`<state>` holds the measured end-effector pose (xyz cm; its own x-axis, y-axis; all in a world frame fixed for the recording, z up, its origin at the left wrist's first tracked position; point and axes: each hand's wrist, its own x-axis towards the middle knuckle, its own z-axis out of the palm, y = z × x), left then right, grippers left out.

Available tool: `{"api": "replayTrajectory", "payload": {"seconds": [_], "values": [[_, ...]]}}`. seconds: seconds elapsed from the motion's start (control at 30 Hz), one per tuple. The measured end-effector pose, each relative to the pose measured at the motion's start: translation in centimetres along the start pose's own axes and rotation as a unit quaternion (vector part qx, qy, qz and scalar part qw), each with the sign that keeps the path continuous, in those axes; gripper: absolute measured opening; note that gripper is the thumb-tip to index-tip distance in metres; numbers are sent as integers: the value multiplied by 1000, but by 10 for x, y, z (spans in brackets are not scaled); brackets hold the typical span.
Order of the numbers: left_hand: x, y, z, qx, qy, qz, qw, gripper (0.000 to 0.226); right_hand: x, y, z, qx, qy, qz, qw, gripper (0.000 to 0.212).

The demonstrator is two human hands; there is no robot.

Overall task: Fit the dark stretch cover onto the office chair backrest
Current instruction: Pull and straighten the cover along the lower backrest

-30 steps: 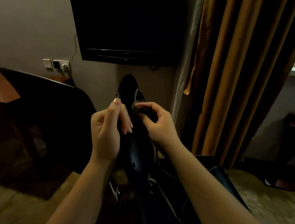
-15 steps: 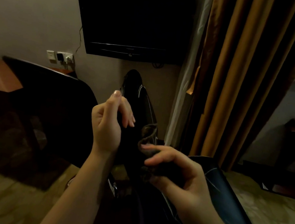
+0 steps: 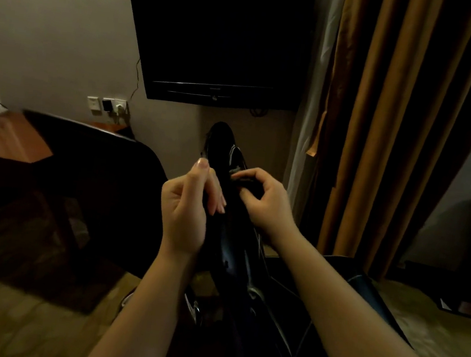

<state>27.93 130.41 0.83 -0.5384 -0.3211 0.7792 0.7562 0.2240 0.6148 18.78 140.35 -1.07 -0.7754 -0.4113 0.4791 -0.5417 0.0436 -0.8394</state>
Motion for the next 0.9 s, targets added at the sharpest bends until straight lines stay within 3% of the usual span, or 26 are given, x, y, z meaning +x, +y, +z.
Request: {"api": "replayTrajectory", "payload": {"seconds": [0.1,0.3,0.9], "values": [[0,-2,-2,-3,-8,0,1000,54,-11,-6,-11,-45,-41,1,998,27],[0,-5,-1,-4,-10,4,1000,55,-71,-28,-42,-26,-121,-9,992,27],[-14,21,-4,-15,-48,-34,998,52,-111,-43,-38,12,-113,30,993,24]]}}
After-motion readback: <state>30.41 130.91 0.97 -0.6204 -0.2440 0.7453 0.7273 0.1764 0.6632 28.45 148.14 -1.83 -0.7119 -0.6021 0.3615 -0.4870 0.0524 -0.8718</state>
